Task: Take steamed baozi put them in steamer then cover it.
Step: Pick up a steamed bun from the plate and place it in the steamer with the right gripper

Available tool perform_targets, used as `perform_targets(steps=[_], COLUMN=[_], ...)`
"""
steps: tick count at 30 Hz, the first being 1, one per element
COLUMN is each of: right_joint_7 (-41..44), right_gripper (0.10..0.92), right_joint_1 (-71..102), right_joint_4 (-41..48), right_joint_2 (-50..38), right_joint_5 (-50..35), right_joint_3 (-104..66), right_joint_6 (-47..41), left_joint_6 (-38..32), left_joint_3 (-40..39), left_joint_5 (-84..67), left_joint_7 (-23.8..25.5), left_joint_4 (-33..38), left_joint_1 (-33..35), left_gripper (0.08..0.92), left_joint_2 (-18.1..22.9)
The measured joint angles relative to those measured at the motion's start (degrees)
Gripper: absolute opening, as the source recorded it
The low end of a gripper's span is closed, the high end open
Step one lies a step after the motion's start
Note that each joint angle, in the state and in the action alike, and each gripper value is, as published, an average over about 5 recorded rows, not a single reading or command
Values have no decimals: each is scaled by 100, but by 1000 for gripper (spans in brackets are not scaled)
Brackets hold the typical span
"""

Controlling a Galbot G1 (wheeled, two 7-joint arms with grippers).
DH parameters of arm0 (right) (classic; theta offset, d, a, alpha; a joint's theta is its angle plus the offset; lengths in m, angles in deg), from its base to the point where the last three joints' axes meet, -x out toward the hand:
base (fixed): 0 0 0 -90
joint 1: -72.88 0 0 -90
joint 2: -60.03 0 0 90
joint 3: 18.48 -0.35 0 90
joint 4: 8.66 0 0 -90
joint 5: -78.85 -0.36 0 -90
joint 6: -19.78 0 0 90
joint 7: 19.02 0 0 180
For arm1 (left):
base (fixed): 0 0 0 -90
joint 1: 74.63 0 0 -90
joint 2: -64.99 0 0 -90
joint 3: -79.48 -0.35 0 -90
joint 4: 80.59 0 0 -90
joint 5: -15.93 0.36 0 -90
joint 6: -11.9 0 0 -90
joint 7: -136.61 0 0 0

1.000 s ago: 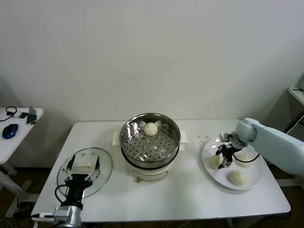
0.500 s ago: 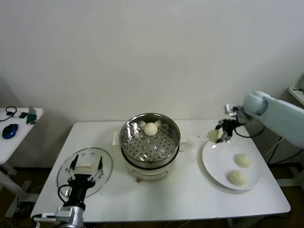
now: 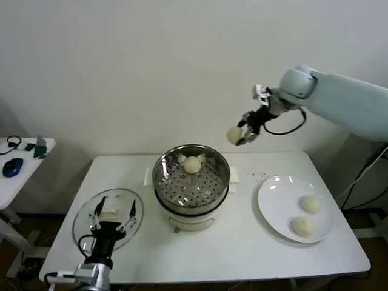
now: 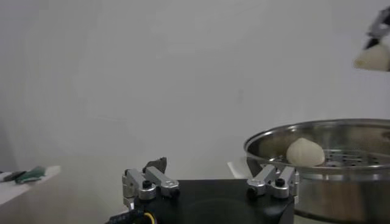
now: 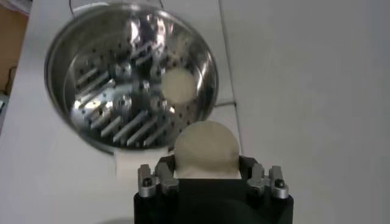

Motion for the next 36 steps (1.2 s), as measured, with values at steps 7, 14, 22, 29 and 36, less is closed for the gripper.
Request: perform_targets(steps=[7, 14, 22, 29, 36], right_joint_7=[-160, -231, -300, -321, -335], right_gripper=[670, 670, 670, 670, 681], right_joint_1=[27, 245, 544, 824, 1016], right_joint_4=[215, 521, 770, 907, 975], right_joint_2=[924, 1719, 2345, 2666, 2804], right_joint_5=[-360, -556, -593, -508, -392], right_joint_3=[235, 463, 669, 786, 854], right_joint_6=[-103, -144, -194, -210, -216], left_joint_6=[20, 8, 9, 7, 14], left_joint_3=[-55, -18, -1, 6, 24], left_joint_5=[37, 16, -33, -64, -82], left_joint_7=[-1, -2, -4, -4, -4], left_joint_4=[16, 3, 37, 51, 51], left_joint_1=[-23, -6, -11, 14, 4], left_gripper=[823, 823, 823, 823, 823], left_joint_2=[-62, -118, -170, -180, -197])
